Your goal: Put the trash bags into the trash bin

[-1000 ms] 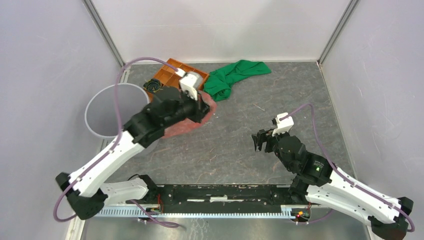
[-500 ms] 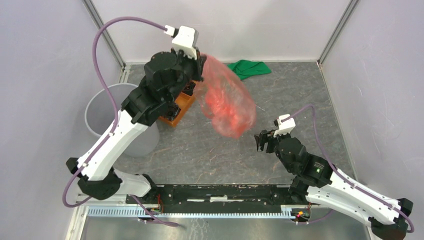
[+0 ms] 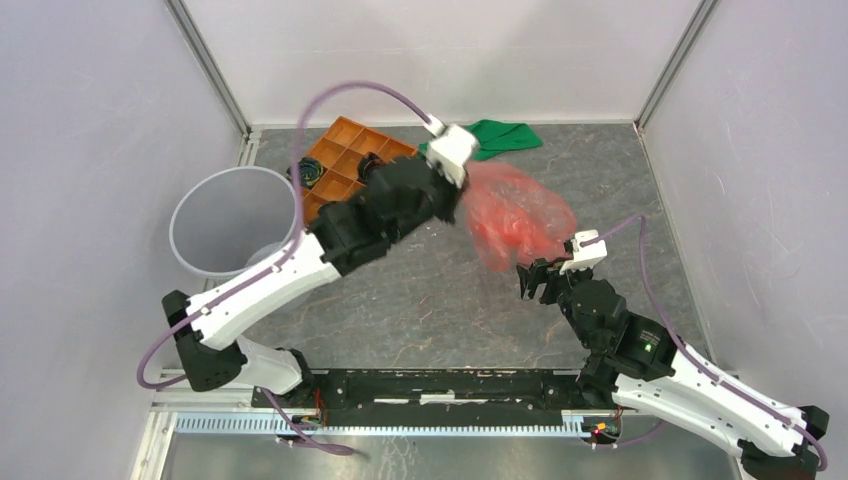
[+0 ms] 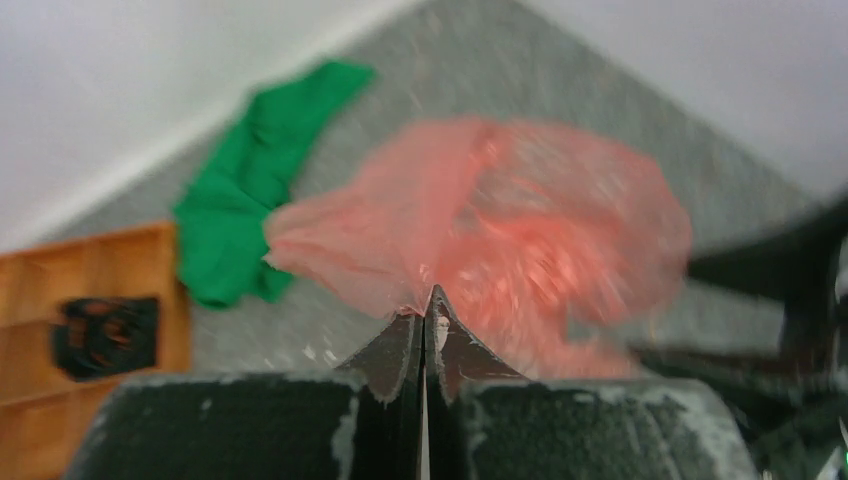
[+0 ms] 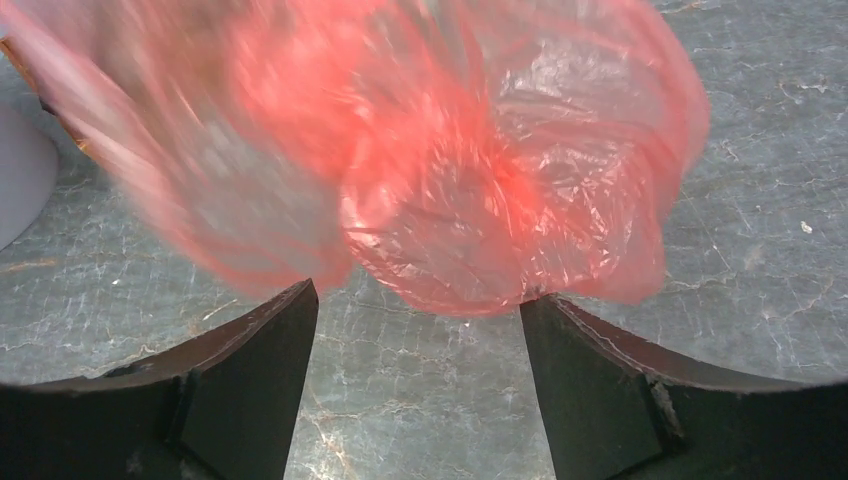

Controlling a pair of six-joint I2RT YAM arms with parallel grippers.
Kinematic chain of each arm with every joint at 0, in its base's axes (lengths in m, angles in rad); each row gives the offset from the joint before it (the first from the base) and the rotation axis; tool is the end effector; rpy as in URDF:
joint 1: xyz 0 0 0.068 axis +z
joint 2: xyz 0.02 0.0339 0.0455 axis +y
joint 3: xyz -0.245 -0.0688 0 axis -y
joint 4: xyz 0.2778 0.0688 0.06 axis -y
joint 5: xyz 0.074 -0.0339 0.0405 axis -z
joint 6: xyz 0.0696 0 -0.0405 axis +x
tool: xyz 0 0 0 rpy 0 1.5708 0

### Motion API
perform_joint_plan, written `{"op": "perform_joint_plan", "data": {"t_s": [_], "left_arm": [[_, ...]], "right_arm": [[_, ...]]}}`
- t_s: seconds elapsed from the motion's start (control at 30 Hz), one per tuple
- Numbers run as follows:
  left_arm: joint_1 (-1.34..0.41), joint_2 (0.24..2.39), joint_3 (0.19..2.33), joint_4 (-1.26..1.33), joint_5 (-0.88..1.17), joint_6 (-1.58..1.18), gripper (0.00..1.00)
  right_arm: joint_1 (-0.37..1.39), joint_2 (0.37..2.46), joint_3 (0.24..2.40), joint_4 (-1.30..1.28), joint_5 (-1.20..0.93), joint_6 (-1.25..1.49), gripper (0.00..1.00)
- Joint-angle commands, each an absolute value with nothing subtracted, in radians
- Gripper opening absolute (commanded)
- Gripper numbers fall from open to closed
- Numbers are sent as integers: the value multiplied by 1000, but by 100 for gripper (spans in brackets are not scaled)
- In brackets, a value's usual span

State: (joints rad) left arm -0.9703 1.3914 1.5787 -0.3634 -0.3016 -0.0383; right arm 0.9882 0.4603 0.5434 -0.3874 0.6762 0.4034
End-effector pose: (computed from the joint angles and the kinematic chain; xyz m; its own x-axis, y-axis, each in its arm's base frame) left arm 0.2297 -0.2988 0.4406 -0.1228 0.1145 -0.9858 0.6183 0.7858 0.0143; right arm 0.1435 0.1387 0.2667 -0.2783 0.1341 -0.9511 -0.2322 0.9515 0.2020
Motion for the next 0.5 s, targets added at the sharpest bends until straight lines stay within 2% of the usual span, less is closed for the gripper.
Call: {"op": "perform_joint_plan", "data": {"t_s": [0.0, 0.23, 0.37, 0.47], "left_arm": [[-1100, 1380, 1440, -396, -268, -114, 2], [-1149, 1323, 1373, -464, -486, -273, 2], [-1147, 1278, 1356, -412, -496, -413, 2], [-1145, 1267, 1370, -401, -500, -446, 2]], "right_arm": [[990, 457, 554, -393, 727, 408, 82], [990, 467, 540, -366, 704, 363, 87], [991, 519, 538, -260, 454, 197, 89], [991, 567, 625, -319, 389, 120, 89]]}}
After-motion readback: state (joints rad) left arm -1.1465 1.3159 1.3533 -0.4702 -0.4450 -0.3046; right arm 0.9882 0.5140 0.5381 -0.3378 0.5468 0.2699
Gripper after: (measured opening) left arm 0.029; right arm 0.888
